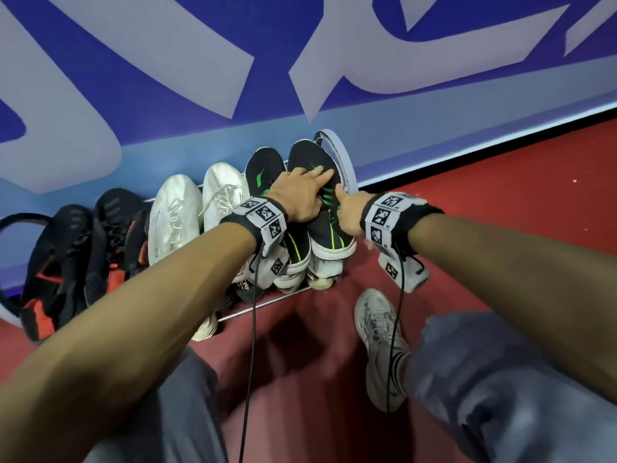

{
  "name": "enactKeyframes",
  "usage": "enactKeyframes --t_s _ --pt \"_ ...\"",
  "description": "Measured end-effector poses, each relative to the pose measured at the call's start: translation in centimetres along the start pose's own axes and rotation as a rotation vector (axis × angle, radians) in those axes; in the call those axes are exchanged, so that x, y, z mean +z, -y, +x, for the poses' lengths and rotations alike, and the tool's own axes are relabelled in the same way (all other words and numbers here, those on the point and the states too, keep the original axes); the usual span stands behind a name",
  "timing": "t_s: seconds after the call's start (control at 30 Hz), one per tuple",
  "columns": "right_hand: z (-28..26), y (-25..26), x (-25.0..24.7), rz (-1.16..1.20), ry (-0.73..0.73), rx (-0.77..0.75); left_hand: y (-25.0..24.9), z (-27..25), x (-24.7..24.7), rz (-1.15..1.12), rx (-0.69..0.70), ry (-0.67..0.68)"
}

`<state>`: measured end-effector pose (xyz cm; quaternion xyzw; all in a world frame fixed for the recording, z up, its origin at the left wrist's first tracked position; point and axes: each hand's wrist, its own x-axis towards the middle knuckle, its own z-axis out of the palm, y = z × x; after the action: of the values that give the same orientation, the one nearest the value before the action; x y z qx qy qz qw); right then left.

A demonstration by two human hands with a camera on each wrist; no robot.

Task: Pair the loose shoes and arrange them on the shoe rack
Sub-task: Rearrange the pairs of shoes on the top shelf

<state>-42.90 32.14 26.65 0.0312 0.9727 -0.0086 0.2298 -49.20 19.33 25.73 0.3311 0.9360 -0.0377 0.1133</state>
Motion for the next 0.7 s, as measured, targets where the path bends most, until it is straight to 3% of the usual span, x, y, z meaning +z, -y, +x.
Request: enactKeyframes --t_s 0.1,0.23,0.4,0.47,0.57,0.7 --pt "-0.6 -0.2 -1.5 0.020 -0.097 -0.096 0.4 -2.0 -0.5 0.000 -0.091 -0.019" --pt "-1.2 0.7 -2.0 0.088 -0.144 -0.209 1.1 -5.8 -1.1 -0.047 -0.216 0.090" --pt "-2.5 1.8 -2.2 0.068 0.076 -0.307 1.4 -11.1 0.1 -0.090 -0.133 0.418" --pt "-2.9 2.1 -1.7 -0.081 0.065 -0.366 0.9 -12.6 1.5 -0.105 -0.113 0.359" --pt "-2.8 3.4 -0.9 -0.130 -0.009 -0.398 0.2 -13.2 3.6 -0.019 -0.087 0.114" --pt "-3.1 4.7 -2.1 -0.244 -0.025 -0.407 0.0 -12.6 3.9 -0.002 -0.080 0.055"
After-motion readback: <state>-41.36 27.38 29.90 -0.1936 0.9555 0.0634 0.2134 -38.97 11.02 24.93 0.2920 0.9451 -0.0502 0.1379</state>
